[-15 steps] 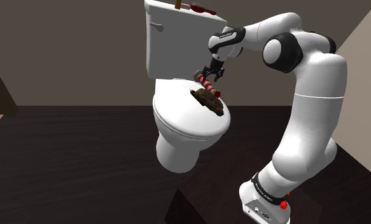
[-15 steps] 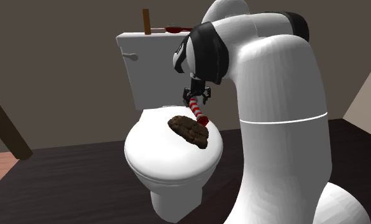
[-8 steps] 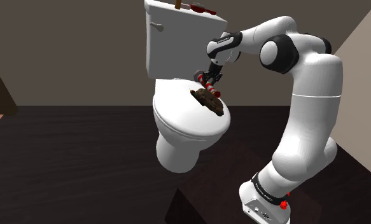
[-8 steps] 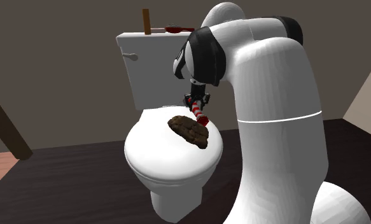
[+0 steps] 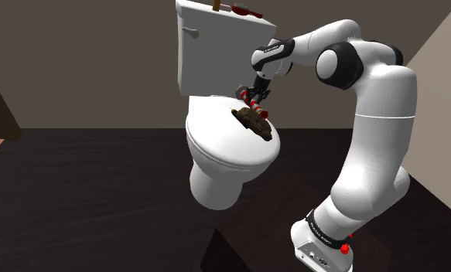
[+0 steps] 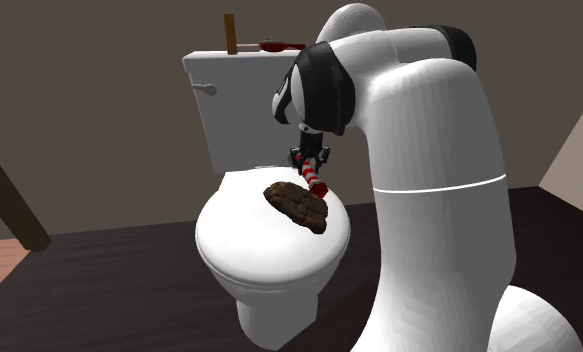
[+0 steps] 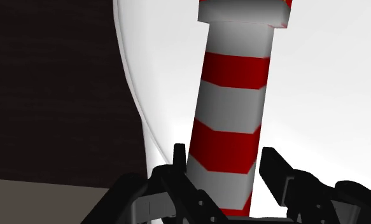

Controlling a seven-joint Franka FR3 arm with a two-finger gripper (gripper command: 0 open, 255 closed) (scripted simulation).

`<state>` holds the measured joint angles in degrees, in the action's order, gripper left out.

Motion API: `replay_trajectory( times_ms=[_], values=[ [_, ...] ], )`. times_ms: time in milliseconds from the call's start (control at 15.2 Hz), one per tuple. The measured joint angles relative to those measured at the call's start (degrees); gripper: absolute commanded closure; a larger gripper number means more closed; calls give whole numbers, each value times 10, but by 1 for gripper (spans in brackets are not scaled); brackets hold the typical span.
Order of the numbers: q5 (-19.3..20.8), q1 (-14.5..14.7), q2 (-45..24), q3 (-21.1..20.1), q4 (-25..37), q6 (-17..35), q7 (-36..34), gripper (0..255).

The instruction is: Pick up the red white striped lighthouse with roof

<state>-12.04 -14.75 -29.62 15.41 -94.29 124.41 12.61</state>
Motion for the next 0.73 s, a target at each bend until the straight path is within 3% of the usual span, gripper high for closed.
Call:
replay_trajectory(
  times_ms=[726],
  values=[
    [11, 3, 26, 6, 28, -54, -10, 255]
  ],
)
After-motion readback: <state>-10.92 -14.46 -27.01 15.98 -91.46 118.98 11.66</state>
